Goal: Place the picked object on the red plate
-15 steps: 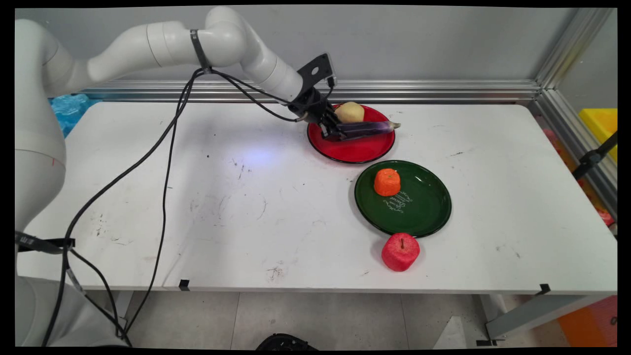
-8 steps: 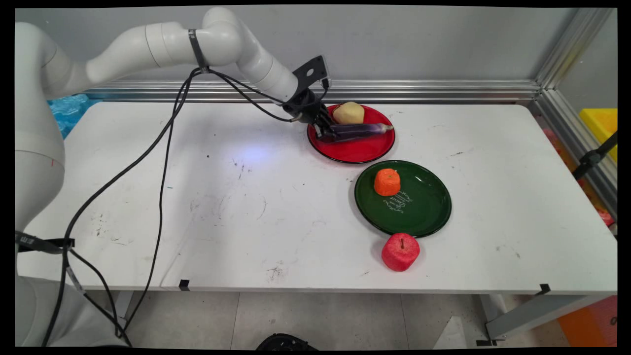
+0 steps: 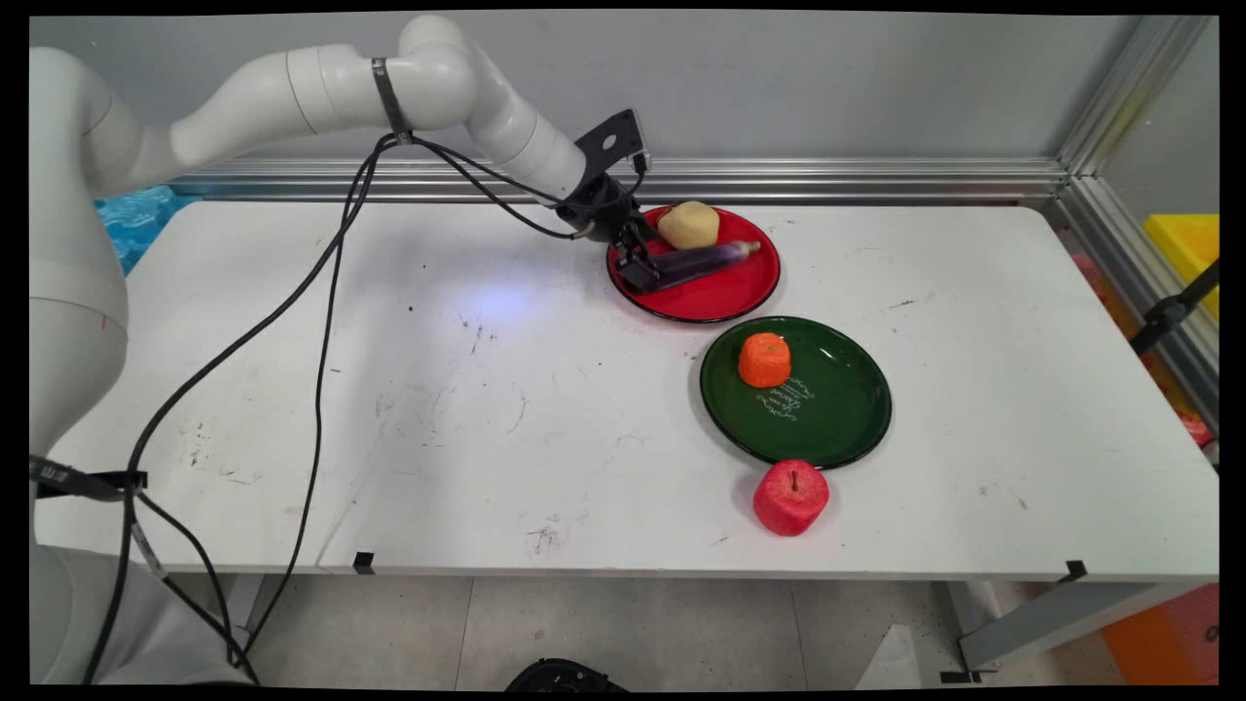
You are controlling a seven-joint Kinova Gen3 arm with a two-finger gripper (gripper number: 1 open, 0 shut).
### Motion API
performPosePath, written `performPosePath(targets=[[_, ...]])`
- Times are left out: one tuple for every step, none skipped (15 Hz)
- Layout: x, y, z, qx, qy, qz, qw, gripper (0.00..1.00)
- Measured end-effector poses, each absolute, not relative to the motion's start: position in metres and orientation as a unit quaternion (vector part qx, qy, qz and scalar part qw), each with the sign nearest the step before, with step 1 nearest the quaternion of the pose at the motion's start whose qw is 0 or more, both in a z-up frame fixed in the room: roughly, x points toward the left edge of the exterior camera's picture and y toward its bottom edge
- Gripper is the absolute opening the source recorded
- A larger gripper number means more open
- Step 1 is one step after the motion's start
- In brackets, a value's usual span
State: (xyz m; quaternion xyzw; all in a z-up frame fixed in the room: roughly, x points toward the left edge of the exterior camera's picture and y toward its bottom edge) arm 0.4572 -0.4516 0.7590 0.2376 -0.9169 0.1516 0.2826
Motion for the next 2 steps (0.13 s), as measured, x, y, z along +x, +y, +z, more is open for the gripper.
performPosePath(targets=[[0.4573,-0.4519,0.7592,0.239,-0.916,0.152,0.283,1.00],[0.4573,-0.4520,0.7596,0.241,-0.916,0.151,0.284,1.00]])
